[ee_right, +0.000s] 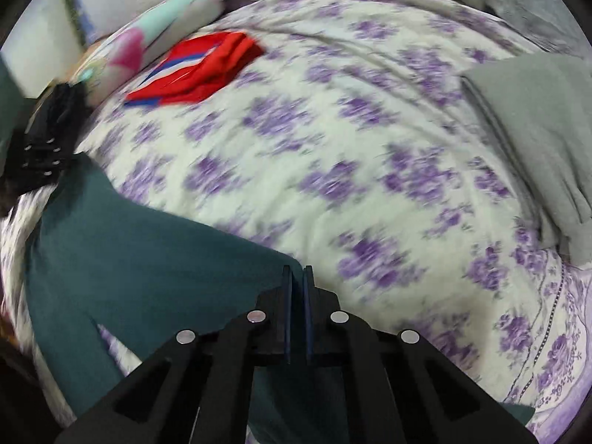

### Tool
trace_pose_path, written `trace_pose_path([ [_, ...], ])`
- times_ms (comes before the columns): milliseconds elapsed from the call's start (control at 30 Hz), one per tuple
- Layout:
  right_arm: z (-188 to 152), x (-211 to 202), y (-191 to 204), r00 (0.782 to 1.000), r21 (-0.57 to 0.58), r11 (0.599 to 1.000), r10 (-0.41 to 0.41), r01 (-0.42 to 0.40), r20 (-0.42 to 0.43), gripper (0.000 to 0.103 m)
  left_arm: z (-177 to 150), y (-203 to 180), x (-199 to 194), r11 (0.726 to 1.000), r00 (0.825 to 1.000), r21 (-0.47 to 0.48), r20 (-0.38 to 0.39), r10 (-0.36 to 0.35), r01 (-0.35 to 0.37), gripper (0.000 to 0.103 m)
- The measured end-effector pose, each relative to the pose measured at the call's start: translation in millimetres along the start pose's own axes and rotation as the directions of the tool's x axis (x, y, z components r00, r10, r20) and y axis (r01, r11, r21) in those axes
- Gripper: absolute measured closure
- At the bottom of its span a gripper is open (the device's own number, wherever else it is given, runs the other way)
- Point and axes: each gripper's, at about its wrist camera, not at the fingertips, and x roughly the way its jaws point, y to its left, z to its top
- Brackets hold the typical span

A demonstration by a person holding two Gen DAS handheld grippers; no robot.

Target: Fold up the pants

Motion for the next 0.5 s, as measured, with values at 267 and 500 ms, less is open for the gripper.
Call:
trace_pose_path([
  [267, -9, -1, -15, 0.995, 0.190, 0.978, -0.094, 0.086, 0.035, 0.056, 3, 4, 12, 0.991, 0.991, -0.055, -0.055, 0.119, -0.122, 0.096],
  [500, -113, -85, -131, 0.942, 0.531, 0.800, -0.336, 0.280, 0.010, 0.045, -29, 29, -51, 0.958, 0.991, -0.265, 0.049, 0.126, -0.109, 0.068],
])
